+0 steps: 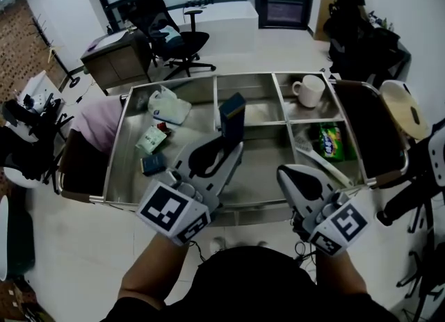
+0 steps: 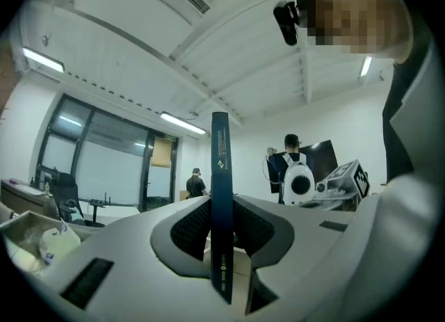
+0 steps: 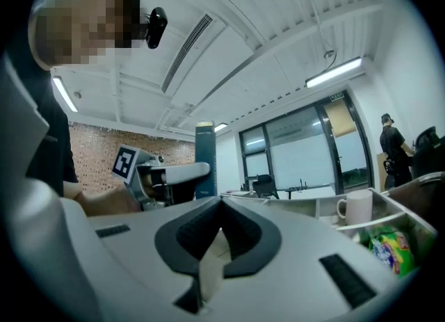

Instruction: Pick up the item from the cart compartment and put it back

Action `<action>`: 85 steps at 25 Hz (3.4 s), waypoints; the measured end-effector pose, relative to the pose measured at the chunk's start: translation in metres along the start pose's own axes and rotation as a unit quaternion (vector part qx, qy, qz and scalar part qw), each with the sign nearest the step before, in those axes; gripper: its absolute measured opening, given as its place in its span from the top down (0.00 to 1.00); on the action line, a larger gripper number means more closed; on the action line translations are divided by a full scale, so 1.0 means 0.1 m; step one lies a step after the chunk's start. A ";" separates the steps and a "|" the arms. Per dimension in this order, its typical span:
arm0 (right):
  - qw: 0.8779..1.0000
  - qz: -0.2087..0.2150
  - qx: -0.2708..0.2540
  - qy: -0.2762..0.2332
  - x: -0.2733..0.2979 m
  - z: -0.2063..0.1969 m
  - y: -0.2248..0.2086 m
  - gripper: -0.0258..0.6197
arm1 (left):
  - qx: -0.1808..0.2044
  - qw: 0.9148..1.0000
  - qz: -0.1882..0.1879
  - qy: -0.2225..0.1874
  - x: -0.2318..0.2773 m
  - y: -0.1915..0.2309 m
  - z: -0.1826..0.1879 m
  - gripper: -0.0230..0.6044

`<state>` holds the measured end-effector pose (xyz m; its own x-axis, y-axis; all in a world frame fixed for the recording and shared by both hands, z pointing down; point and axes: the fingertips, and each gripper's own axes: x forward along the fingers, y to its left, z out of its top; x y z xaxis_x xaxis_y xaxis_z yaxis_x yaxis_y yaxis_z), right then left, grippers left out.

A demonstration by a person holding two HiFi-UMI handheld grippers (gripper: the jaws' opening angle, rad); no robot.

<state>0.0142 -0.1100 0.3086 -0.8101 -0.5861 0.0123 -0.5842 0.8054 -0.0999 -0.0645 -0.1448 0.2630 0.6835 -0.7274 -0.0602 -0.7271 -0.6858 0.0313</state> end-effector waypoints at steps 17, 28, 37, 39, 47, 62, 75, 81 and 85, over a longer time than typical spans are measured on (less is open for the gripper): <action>1.000 0.004 0.006 -0.009 -0.04 -0.03 0.06 0.94 | -0.048 0.996 0.058 -0.052 -0.62 -0.29 -0.10 0.83; 1.000 0.001 0.013 -0.009 -0.05 -0.06 0.04 0.94 | -0.040 0.996 0.059 -0.059 -0.60 -0.30 -0.07 0.83; 1.000 -0.002 0.014 -0.011 -0.08 -0.06 0.02 0.94 | -0.035 0.996 0.062 -0.054 -0.58 -0.29 -0.07 0.83; 1.000 -0.002 0.015 -0.011 -0.08 -0.05 0.02 0.94 | -0.034 0.996 0.062 -0.053 -0.58 -0.29 -0.06 0.83; 1.000 -0.004 0.013 -0.010 -0.09 -0.06 0.00 0.94 | -0.027 0.996 0.062 -0.050 -0.59 -0.28 -0.05 0.83; 1.000 -0.016 0.013 -0.008 -0.16 -0.06 -0.07 0.94 | 0.119 0.990 0.053 0.049 -0.19 -0.08 -0.07 0.83; 0.999 -0.035 0.024 -0.007 -0.29 -0.08 -0.15 0.94 | 0.139 0.982 0.017 0.123 0.35 0.05 -0.42 0.83; 0.999 -0.036 0.026 -0.004 -0.29 -0.09 -0.16 0.94 | 0.059 0.980 0.010 0.188 0.43 0.10 -0.70 0.83; 0.999 -0.036 0.026 -0.003 -0.29 -0.10 -0.18 0.94 | 0.051 0.977 0.008 0.208 0.46 0.07 -0.83 0.83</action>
<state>0.0478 -0.1065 0.3197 -0.7658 -0.6430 0.0151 -0.6374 0.7555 -0.1514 -0.0327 -0.1853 0.3430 0.6232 -0.6988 0.3512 -0.7264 -0.6836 -0.0712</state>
